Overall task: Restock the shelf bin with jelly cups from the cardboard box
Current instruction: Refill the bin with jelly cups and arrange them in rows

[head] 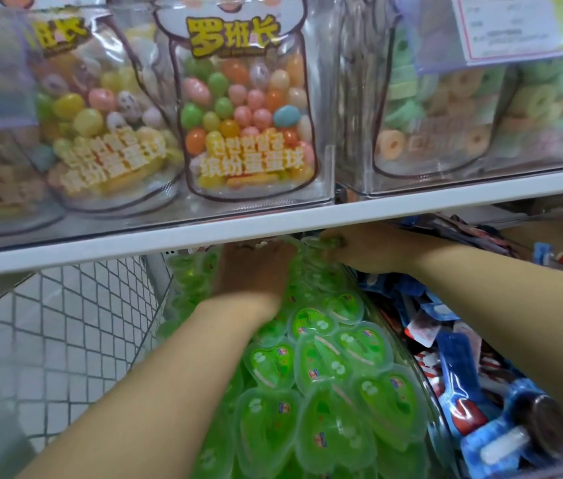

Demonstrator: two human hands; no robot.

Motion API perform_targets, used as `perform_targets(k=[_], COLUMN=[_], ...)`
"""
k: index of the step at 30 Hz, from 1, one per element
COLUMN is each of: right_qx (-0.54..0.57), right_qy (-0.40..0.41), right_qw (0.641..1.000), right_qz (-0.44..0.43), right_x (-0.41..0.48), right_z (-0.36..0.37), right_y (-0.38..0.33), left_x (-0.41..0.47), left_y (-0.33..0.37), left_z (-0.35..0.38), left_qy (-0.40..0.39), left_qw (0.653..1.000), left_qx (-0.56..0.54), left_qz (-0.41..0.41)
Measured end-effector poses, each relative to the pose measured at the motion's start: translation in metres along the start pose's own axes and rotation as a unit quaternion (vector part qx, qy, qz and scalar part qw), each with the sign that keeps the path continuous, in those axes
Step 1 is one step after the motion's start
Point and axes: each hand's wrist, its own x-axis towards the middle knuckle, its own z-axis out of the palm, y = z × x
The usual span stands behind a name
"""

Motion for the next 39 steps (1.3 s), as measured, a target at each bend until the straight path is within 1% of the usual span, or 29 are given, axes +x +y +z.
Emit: perform_targets(k=[6, 12, 20, 26, 30, 35, 39], right_qx=[-0.010, -0.028, -0.043, -0.040, -0.052, -0.049, -0.058], right_qy=[0.018, 0.014, 0.045, 0.047, 0.046, 0.051, 0.061], right_qw=[1.000, 0.999, 0.997, 0.997, 0.997, 0.997, 0.996], right_qz=[-0.013, -0.026, -0.046, -0.046, -0.040, -0.037, -0.034], right_x=[0.003, 0.003, 0.005, 0.006, 0.007, 0.010, 0.013], right_z=[0.009, 0.014, 0.022, 0.023, 0.023, 0.025, 0.028], right_y=[-0.001, 0.000, 0.007, 0.004, 0.004, 0.008, 0.010], left_x=[0.000, 0.000, -0.001, 0.008, 0.014, 0.011, 0.010], left_y=[0.000, 0.001, 0.003, 0.005, 0.009, 0.010, 0.014], left_z=[0.004, 0.004, 0.004, 0.004, 0.006, 0.009, 0.007], left_qy=[-0.004, -0.003, 0.001, 0.026, 0.035, 0.059, 0.068], left_qw=[1.000, 1.000, 0.999, 0.997, 0.994, 0.993, 0.991], left_qx=[0.001, 0.001, 0.014, 0.026, 0.028, 0.000, 0.005], left_qz=[-0.014, -0.024, -0.038, -0.063, -0.096, -0.104, -0.114])
